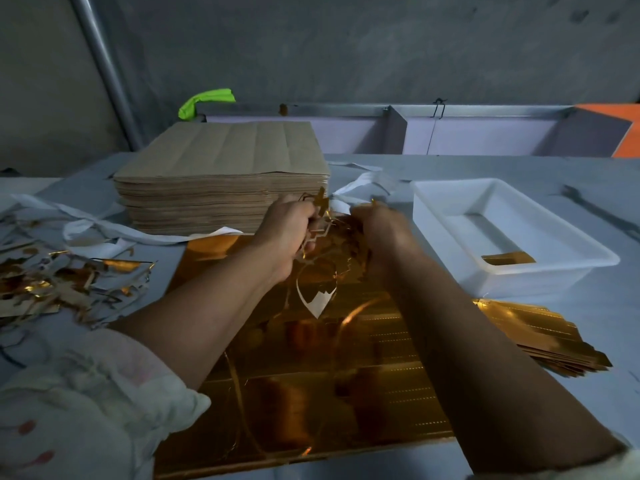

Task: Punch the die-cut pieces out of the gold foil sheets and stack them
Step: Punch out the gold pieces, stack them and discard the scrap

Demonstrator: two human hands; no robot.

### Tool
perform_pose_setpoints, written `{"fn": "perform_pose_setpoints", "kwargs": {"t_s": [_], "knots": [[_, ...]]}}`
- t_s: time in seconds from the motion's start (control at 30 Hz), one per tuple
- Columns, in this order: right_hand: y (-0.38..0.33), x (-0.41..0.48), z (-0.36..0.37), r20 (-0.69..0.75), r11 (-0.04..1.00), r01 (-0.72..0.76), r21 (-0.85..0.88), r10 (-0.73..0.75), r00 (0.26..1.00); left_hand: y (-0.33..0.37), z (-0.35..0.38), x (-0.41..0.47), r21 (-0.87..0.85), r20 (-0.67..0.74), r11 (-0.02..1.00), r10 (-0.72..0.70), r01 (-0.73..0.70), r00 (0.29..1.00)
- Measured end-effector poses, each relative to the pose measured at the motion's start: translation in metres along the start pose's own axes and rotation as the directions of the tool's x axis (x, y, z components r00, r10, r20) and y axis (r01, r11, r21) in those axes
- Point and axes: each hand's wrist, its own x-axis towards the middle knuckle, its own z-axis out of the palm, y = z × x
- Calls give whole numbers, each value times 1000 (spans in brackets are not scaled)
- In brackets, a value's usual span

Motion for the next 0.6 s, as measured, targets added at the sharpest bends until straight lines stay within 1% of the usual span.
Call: {"fn": "perform_pose_setpoints", "kwargs": {"t_s": [0.03,0.1,0.17,0.23,0.3,0.37,0.4,0.47,0.53,0.57,0.6], "knots": [[-2,0,5,-4,1000,13,-17,-13,1000,5,4,0,10,-25,999,40,-39,999],[-6,-3,15,5,1000,-15,-24,15,1000,13,10,1,-9,-81,996,82,-83,993],[-9,-7,21,20,998,-53,35,52,998,18,14,1,-80,-115,994,62,-72,991],[-8,-11,28,35,995,-43,86,40,999,21,17,0,-133,-125,991,8,-25,992],[-6,-14,34,32,998,5,55,-7,999,23,21,-3,-197,-110,980,-57,34,992],[-4,-12,37,-4,997,76,-17,-76,997,28,24,-7,-297,-48,951,-102,83,994],[-5,-11,39,-26,993,97,-63,-99,995,29,25,-8,-332,-21,939,-108,95,994],[-6,-9,39,-57,985,137,-108,-144,988,34,29,-11,-341,-7,937,-83,76,996],[-7,-9,39,-82,991,124,-49,-128,988,38,32,-10,-304,-15,952,-51,44,999],[-8,-8,38,-96,991,129,21,-126,987,39,32,-10,-298,-2,953,-52,49,999],[-8,-5,36,-81,988,120,93,-113,990,39,32,-10,-287,18,957,-49,52,999]]}}
